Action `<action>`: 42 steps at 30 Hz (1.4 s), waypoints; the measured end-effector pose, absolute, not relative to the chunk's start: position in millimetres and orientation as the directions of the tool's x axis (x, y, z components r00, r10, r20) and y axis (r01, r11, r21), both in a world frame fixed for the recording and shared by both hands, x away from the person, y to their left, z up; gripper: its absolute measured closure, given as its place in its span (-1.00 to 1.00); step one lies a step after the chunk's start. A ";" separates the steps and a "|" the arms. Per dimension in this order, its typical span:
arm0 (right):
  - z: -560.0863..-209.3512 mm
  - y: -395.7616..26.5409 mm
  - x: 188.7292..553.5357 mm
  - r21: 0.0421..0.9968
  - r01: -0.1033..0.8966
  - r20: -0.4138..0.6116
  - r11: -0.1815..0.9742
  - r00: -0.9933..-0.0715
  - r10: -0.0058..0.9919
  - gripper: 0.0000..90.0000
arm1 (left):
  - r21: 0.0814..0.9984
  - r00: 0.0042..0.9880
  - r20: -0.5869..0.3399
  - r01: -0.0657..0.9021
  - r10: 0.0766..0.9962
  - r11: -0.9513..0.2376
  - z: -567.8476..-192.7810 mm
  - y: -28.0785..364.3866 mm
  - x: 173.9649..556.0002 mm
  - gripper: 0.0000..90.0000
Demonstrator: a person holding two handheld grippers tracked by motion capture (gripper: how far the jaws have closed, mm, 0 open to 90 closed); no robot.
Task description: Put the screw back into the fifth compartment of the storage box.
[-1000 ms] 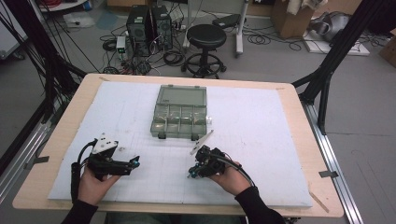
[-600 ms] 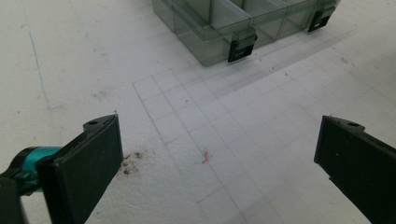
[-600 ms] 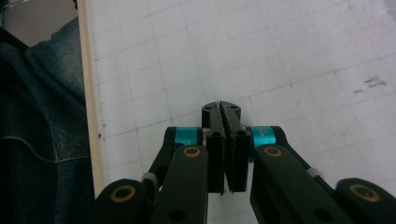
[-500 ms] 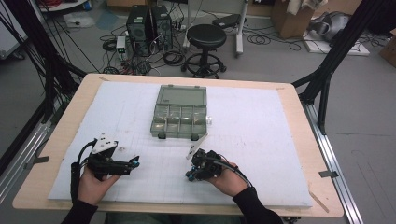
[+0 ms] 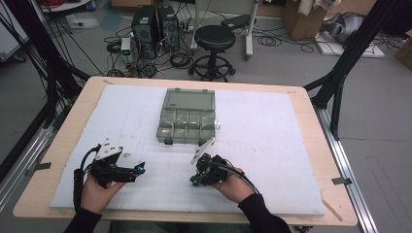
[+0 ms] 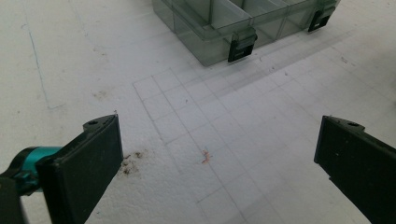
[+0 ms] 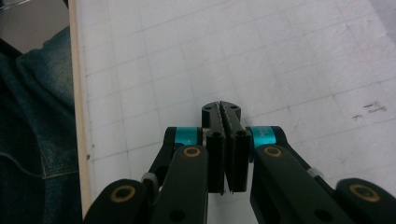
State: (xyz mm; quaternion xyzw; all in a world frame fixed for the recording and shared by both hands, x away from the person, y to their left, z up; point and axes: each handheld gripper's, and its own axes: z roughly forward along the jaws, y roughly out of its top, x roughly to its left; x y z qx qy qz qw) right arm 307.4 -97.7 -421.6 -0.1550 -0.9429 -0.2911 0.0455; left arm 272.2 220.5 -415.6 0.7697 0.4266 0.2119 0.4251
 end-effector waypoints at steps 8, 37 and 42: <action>-421.0 -96.9 312.3 0.545 0.321 0.153 0.775 -0.946 0.284 0.97 | 0.836 0.546 -0.038 0.477 0.837 -0.273 -415.7 220.4 272.2 -0.96; -416.8 -101.8 320.8 0.557 0.342 0.119 0.757 -0.935 0.334 0.75 | 0.834 0.550 -0.042 0.479 0.834 -0.274 -415.9 219.8 272.2 -0.96; -419.0 -99.3 321.5 0.550 0.337 0.112 0.764 -0.937 0.332 0.73 | 0.833 0.551 -0.040 0.479 0.834 -0.277 -415.9 220.4 272.3 -0.96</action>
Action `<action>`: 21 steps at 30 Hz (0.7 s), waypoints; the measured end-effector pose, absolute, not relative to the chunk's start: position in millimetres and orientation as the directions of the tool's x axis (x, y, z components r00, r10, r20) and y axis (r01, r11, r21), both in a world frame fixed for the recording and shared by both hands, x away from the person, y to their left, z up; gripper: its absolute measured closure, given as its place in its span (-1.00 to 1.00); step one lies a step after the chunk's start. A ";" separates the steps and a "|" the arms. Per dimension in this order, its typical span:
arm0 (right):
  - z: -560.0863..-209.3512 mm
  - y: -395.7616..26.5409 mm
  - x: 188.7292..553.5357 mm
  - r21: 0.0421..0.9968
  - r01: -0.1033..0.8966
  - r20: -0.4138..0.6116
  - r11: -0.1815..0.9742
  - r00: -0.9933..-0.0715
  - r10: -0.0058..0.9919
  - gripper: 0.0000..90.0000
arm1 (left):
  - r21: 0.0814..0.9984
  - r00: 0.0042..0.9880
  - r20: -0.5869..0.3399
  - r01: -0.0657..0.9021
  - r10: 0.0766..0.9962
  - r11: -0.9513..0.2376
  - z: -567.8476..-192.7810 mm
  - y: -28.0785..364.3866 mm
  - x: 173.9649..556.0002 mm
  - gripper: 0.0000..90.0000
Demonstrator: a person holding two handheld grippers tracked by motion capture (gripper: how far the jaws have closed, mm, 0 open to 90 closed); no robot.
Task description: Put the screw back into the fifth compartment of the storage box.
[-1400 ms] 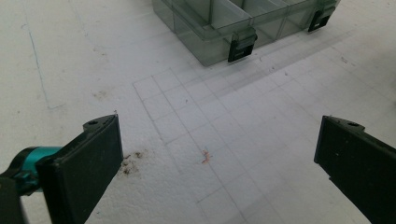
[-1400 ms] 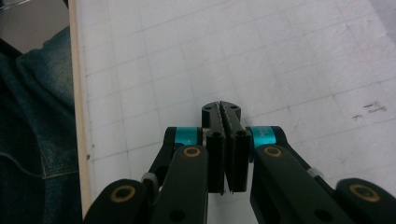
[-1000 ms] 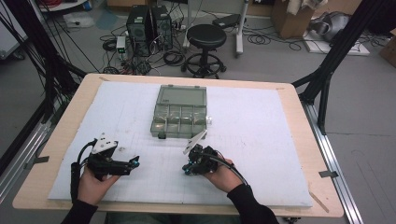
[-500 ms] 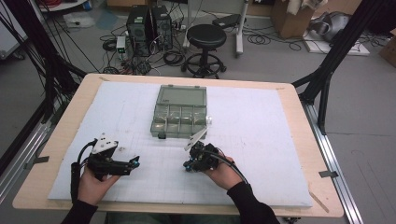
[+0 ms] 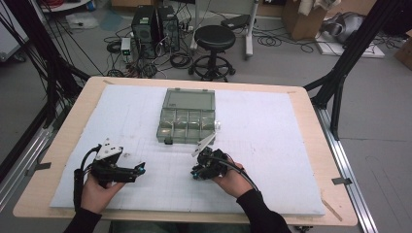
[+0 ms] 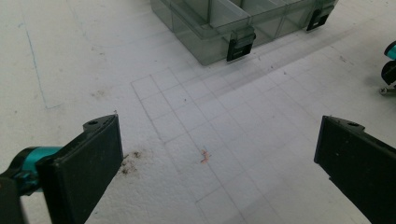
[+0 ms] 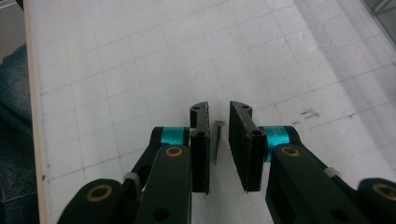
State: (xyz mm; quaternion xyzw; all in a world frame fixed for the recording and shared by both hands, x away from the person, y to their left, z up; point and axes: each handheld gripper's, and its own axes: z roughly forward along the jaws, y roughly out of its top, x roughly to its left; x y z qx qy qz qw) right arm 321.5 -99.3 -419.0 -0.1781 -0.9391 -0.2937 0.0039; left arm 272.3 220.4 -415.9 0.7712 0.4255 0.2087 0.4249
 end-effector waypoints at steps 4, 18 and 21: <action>-420.6 -98.0 321.6 0.543 0.339 0.104 0.768 -0.935 0.339 0.73 | 0.834 0.549 -0.041 0.478 0.835 -0.274 -416.1 220.6 272.4 -0.96; -421.9 -97.1 322.0 0.532 0.333 0.089 0.779 -0.936 0.339 0.86 | 0.833 0.549 -0.041 0.480 0.835 -0.274 -416.5 220.2 272.9 -0.96; -422.1 -97.6 322.8 0.533 0.335 0.096 0.777 -0.936 0.339 0.87 | 0.833 0.548 -0.041 0.481 0.835 -0.275 -416.8 219.7 273.0 -0.96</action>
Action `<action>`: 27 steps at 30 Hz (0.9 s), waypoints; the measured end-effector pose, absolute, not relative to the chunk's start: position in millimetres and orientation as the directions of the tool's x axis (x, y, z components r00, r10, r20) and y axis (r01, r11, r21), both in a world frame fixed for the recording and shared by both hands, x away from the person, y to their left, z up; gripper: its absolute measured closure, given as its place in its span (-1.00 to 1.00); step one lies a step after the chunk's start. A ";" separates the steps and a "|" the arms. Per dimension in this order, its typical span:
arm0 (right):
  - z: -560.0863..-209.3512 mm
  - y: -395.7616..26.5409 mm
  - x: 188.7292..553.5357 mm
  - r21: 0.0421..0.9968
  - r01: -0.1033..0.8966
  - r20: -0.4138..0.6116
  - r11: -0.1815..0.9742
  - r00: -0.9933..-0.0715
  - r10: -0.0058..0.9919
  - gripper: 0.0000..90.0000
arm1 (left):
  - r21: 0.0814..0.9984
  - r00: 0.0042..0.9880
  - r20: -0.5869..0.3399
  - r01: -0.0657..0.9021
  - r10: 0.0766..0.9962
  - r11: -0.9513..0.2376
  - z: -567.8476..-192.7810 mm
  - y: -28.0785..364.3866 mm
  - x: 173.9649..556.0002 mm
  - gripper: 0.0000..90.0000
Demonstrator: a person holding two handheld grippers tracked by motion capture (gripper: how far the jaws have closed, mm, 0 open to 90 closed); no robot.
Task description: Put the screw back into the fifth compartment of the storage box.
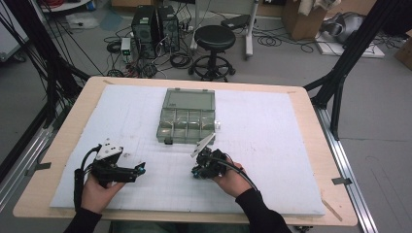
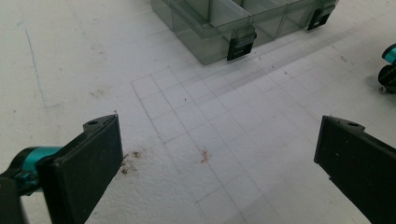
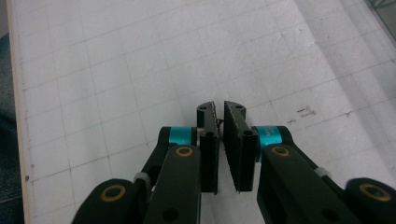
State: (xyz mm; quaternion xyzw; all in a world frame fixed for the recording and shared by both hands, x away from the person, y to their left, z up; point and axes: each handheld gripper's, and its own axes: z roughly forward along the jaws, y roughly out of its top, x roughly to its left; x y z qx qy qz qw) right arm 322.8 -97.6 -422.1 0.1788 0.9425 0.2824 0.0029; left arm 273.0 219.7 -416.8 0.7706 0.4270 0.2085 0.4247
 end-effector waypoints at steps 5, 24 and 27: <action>-422.4 -97.7 322.8 0.534 0.340 0.101 0.774 -0.935 0.341 0.90 | 0.833 0.551 -0.042 0.479 0.833 -0.275 -417.2 218.6 274.0 -0.96; -419.7 -102.3 327.1 0.560 0.342 0.146 0.755 -0.937 0.316 0.91 | 0.832 0.565 -0.041 0.476 0.824 -0.285 -417.3 217.8 275.1 -0.96; -416.2 -103.6 327.4 0.564 0.340 0.140 0.752 -0.938 0.319 0.91 | 0.833 0.562 -0.044 0.478 0.826 -0.280 -417.2 217.4 274.8 -0.96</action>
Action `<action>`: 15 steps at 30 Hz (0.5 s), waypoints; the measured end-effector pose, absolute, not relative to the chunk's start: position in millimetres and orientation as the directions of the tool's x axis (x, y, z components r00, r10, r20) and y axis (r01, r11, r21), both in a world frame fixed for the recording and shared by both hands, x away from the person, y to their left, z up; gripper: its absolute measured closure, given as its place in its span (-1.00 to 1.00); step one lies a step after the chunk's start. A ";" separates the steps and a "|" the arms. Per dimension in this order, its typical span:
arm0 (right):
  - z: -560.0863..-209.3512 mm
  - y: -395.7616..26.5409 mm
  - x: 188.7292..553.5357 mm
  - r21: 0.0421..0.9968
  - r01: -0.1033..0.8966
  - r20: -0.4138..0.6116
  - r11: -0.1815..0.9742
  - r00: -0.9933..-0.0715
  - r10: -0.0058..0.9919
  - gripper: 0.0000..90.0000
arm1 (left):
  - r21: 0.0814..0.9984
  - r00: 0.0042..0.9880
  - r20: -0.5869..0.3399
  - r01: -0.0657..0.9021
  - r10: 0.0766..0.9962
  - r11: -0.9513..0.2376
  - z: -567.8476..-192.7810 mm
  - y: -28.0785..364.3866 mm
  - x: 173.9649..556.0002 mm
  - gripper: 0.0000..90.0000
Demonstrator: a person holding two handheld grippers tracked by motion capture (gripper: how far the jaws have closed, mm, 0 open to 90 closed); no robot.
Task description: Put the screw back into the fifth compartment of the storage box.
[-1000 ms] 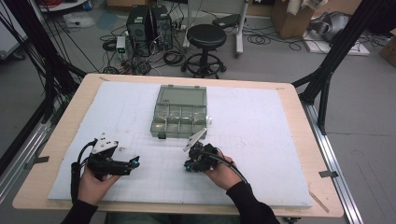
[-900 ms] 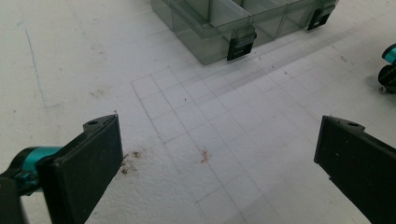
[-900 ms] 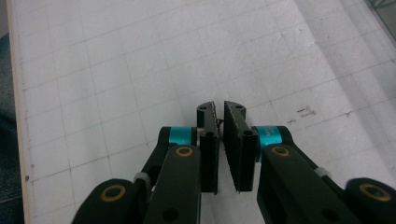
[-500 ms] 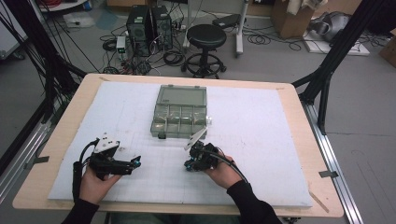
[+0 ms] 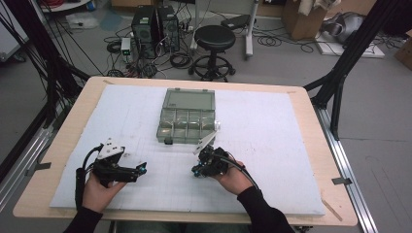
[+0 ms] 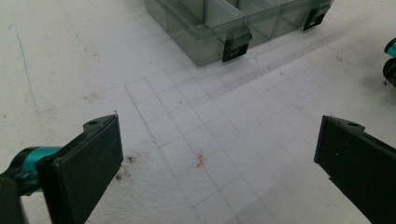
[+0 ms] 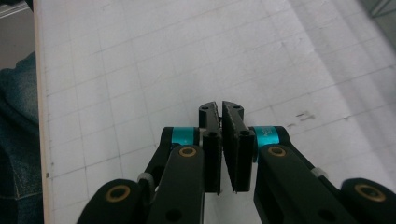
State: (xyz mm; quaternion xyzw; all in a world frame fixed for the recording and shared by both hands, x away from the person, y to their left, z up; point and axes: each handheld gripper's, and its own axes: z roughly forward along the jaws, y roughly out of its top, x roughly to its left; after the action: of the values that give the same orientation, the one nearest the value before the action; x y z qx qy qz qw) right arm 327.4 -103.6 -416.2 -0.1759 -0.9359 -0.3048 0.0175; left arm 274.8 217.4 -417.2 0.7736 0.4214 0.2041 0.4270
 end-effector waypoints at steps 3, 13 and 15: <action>-405.7 -106.7 329.7 0.577 0.335 0.135 0.745 -0.939 0.317 0.91 | 0.835 0.562 -0.046 0.476 0.826 -0.277 -416.9 218.2 274.6 -0.96; -383.2 -108.7 339.7 0.598 0.322 0.129 0.734 -0.942 0.308 0.91 | 0.836 0.560 -0.046 0.475 0.827 -0.275 -416.3 218.9 273.5 -0.96; -379.2 -108.4 344.8 0.603 0.319 0.133 0.732 -0.944 0.301 0.91 | 0.836 0.559 -0.044 0.475 0.828 -0.276 -416.1 220.1 273.7 -0.96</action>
State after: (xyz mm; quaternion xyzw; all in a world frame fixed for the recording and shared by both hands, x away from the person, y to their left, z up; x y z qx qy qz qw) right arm 344.8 -108.4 -379.2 -0.1666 -0.9304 -0.3262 0.0132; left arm 273.7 220.1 -416.1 0.7719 0.4219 0.2057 0.4288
